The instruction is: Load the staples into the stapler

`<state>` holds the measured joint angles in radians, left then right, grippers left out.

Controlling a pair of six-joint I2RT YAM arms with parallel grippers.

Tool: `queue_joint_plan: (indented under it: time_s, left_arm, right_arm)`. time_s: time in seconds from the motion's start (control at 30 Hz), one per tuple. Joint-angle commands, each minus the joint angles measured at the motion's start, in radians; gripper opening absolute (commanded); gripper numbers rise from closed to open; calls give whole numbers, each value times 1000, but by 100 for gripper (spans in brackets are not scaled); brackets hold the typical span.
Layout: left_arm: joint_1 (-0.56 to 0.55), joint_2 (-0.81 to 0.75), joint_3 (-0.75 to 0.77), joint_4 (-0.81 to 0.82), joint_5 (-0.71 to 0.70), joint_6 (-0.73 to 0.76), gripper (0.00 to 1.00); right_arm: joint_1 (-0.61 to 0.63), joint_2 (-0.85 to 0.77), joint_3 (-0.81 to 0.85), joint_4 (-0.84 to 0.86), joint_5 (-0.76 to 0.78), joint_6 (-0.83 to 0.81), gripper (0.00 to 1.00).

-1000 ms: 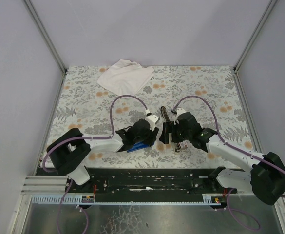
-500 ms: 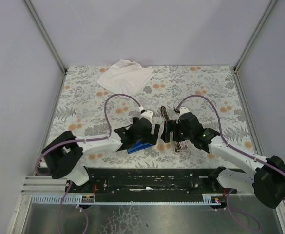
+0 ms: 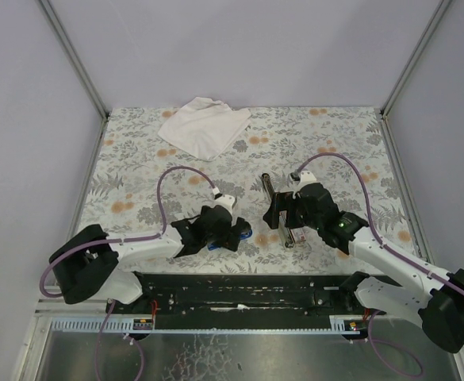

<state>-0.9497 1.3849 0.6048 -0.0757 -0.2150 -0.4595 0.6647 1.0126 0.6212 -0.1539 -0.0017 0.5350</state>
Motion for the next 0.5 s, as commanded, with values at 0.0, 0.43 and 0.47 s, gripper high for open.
queue_joint_plan:
  time_s: [0.0,0.43,0.47]
  left_arm:
    - [-11,29,15,14,-16,4,82]
    - [-114,113,113,-8,-115,-94,55]
    - [-118,111,111,-19,-123,-107,62]
  right_arm:
    - [-5,3,-2,41,-48,19,99]
    - [-5,0,-11,65,-81,40,99]
    - [-5,1,-11,64,-83,39,99]
